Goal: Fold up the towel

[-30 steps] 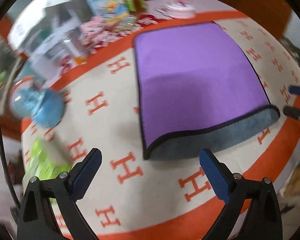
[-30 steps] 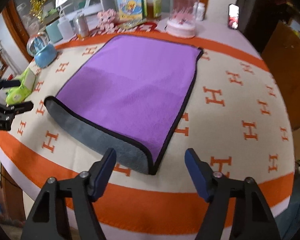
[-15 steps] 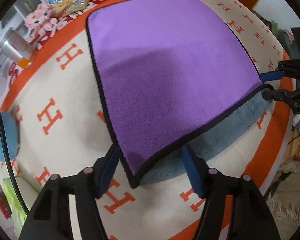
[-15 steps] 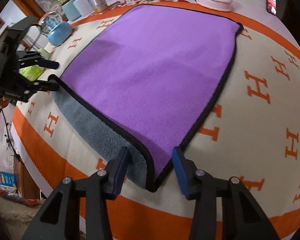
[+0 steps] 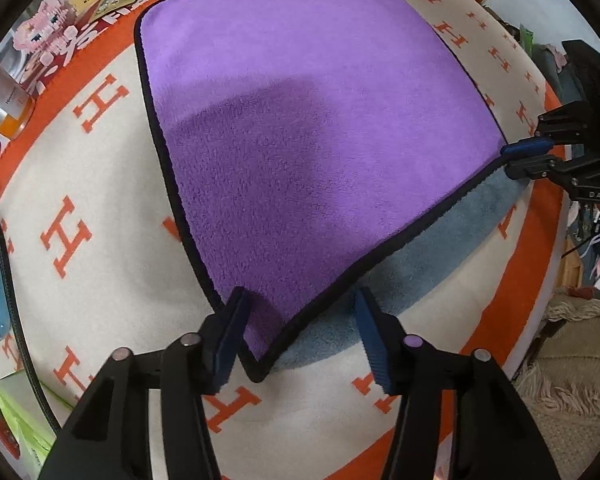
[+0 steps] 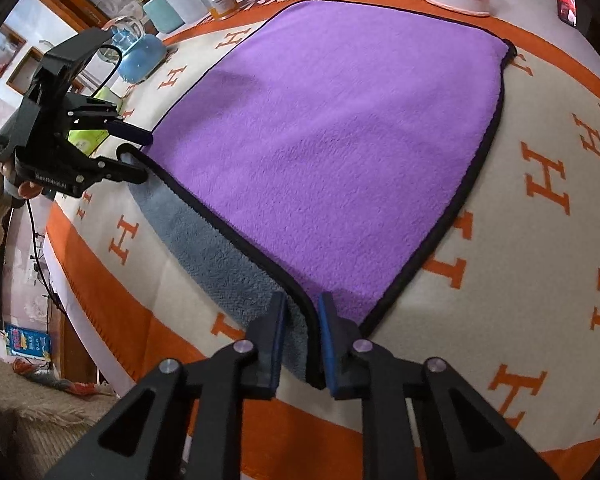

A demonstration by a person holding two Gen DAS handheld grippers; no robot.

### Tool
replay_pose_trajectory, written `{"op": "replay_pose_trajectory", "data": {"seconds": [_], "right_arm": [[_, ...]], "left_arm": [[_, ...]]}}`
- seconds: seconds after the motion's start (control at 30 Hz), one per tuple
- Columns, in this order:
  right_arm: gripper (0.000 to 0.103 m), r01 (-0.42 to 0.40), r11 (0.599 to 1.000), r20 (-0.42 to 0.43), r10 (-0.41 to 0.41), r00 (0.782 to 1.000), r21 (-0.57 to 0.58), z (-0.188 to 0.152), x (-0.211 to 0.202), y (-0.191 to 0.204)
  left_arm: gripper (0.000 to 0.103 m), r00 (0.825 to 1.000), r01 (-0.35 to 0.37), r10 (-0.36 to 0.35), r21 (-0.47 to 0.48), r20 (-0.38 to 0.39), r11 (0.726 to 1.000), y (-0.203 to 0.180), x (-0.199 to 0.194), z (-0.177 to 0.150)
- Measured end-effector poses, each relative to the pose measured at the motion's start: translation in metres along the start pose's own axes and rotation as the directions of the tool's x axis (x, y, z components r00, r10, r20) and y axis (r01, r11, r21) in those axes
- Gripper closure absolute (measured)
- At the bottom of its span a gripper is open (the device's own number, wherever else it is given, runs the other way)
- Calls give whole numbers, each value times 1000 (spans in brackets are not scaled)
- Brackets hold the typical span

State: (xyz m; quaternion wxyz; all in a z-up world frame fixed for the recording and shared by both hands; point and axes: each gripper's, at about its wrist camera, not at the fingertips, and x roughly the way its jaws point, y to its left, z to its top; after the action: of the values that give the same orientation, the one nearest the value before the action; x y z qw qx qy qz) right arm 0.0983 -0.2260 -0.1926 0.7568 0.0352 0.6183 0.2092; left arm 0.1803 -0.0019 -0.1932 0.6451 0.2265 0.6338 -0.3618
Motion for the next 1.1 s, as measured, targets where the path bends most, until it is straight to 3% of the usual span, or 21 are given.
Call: {"op": "replay_pose_trajectory", "data": {"seconds": [0.13, 0.2, 0.23, 0.37, 0.5, 0.7, 0.9, 1.1], "right_arm": [[95, -8, 1000, 6, 8, 1000, 6, -2, -2, -1], [96, -1, 1000, 11, 1, 1000, 5, -3, -3, 0], [97, 3, 1000, 13, -3, 1000, 4, -4, -3, 1], [98, 35, 999, 30, -35, 999, 0, -7, -9, 8], [98, 82, 997, 56, -82, 995, 5, -6, -20, 15], [98, 221, 975, 138, -221, 965, 21, 16, -50, 20], [98, 313, 946, 220, -323, 921, 81, 62, -78, 6], [98, 377, 909, 233, -410, 882, 177, 111, -82, -23]], "left_arm": [[72, 1000, 15, -15, 15, -20, 1000, 9, 0, 0], [89, 1000, 11, -11, 16, -26, 1000, 7, 1, -3], [92, 1000, 15, -14, 12, -27, 1000, 6, 1, -4], [95, 999, -27, 27, 9, -27, 1000, 0, -2, -9], [95, 992, -123, 123, -8, -11, 992, -12, -14, -10], [95, 958, -271, 272, -31, 86, 962, -26, -49, 8], [95, 904, -397, 407, -91, 132, 913, -23, -73, 72], [95, 877, -431, 462, -205, 132, 878, 17, -71, 126]]}}
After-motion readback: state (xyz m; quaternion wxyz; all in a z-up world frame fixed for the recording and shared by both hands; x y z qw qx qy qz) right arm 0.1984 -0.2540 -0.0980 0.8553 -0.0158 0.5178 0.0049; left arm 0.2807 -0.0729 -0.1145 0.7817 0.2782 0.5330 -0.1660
